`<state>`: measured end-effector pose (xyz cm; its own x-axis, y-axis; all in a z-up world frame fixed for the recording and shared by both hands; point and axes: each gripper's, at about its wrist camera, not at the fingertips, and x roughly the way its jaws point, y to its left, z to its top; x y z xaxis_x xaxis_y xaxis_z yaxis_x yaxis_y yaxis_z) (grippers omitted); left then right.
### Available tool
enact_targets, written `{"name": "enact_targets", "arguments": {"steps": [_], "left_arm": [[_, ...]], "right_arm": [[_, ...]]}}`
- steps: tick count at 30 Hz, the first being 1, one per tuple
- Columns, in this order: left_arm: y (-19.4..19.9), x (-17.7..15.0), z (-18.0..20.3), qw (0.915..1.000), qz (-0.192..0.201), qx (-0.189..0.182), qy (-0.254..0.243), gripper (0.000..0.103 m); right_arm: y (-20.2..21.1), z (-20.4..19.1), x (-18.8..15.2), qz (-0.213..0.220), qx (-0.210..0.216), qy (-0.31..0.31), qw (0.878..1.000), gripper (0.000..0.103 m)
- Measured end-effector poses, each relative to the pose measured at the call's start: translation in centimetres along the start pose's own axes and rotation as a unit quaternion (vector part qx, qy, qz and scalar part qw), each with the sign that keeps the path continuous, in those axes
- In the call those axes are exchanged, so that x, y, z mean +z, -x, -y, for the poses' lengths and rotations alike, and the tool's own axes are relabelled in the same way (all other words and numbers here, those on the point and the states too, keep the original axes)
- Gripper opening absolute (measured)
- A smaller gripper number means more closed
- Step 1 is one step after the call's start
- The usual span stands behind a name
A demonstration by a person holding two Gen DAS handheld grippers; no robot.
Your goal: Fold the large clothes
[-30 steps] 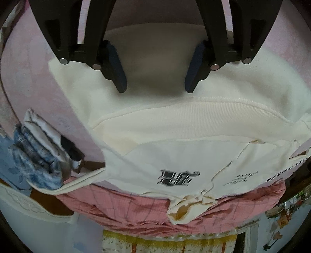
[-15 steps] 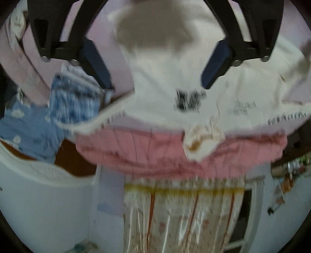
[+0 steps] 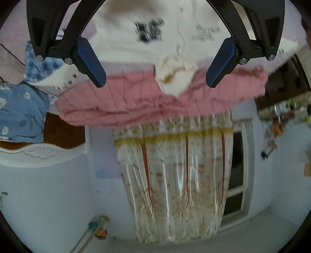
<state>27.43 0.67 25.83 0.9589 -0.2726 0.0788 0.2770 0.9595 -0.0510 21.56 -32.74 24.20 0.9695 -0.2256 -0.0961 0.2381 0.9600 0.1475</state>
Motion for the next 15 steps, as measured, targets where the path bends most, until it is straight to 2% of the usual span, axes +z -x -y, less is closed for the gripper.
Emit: {"name": "enact_targets", "arguments": {"steps": [2,4,6,8,9,12,15], "left_arm": [[-1.0,-0.8,-0.6,0.9998,-0.007,0.005,0.017,0.103],[-2.0,-2.9,-1.9,0.9999,-0.004,0.007,0.01,0.103],[-3.3,-5.7,-2.5,0.9993,-0.007,0.032,-0.016,0.103],[-5.7,-7.5,-3.0,0.9978,-0.021,0.059,-0.022,0.103],[-7.2,-8.0,-3.3,0.9967,-0.042,0.069,-0.013,0.103],[-9.5,-9.9,-4.5,0.9959,-0.073,0.05,0.022,0.103],[-10.7,-11.1,-4.8,0.9939,-0.091,0.062,0.011,0.103]], "right_arm": [[-0.9,-1.0,1.0,0.015,0.004,-0.015,1.0,0.103],[-2.2,-1.9,1.2,0.02,0.013,-0.026,0.999,0.103],[-4.1,-2.5,0.1,0.011,-0.001,-0.019,1.0,0.103],[-6.0,-2.5,-1.6,0.003,-0.022,-0.005,1.0,0.103],[-7.5,-2.1,-3.0,-0.005,-0.036,0.007,0.999,0.103],[-11.5,-0.7,-5.0,-0.049,-0.072,-0.006,0.996,0.103],[-13.7,0.3,-6.2,-0.072,-0.063,-0.025,0.995,0.103]]}}
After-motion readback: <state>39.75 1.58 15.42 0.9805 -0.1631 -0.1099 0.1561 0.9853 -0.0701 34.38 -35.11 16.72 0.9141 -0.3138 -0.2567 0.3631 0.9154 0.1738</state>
